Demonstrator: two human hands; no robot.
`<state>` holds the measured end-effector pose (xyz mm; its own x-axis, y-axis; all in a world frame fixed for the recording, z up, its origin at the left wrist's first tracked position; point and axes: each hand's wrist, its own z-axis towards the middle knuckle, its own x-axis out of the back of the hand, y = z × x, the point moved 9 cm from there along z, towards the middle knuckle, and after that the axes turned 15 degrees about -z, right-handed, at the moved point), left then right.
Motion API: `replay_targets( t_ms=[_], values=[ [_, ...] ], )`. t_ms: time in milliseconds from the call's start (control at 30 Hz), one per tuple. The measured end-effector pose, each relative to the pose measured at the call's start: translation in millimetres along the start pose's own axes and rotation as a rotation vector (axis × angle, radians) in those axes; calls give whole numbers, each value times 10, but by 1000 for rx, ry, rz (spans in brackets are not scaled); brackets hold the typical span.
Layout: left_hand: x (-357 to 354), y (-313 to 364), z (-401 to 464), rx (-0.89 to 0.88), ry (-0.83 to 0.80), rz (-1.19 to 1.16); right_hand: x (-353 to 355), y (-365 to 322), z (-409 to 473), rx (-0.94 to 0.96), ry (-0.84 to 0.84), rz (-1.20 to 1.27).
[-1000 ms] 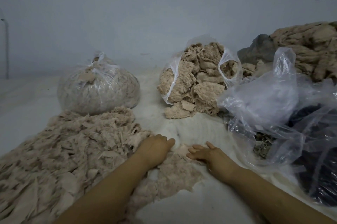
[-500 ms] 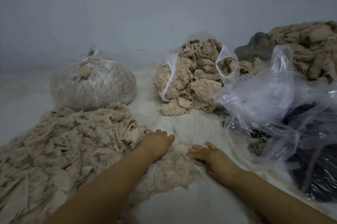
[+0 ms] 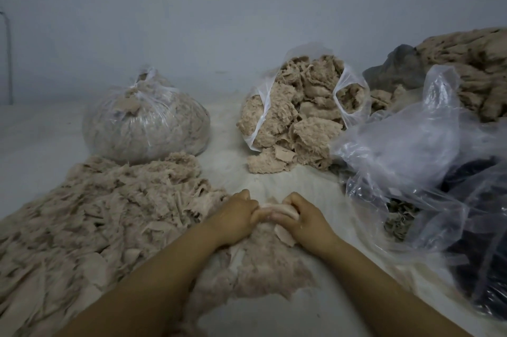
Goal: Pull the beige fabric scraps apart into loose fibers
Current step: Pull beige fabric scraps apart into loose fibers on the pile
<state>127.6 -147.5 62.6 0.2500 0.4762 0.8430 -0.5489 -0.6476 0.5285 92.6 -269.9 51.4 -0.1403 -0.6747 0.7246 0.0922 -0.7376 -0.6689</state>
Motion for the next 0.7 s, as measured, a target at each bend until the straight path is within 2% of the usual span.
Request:
replay_targets(
  t_ms=[67,133,200,333,567,700],
  values=[
    [126,-23,10,51,98,-280,5,-48,-1,13,8,108],
    [312,-85,11,122,302,-477,-20,-110,-10,28,0,214],
    [433,-158,-7,183,422,-433,-56,-162,-37,56,-16,299],
    [445,-216,-15,196,392,-259,-66,-256,-112,106,0,364],
    [580,-80,139,116,410,-164,75,-417,-188,190,56,442],
    [613,-177,150,193,481,-228,89,-465,-198,195,114,422]
  ],
)
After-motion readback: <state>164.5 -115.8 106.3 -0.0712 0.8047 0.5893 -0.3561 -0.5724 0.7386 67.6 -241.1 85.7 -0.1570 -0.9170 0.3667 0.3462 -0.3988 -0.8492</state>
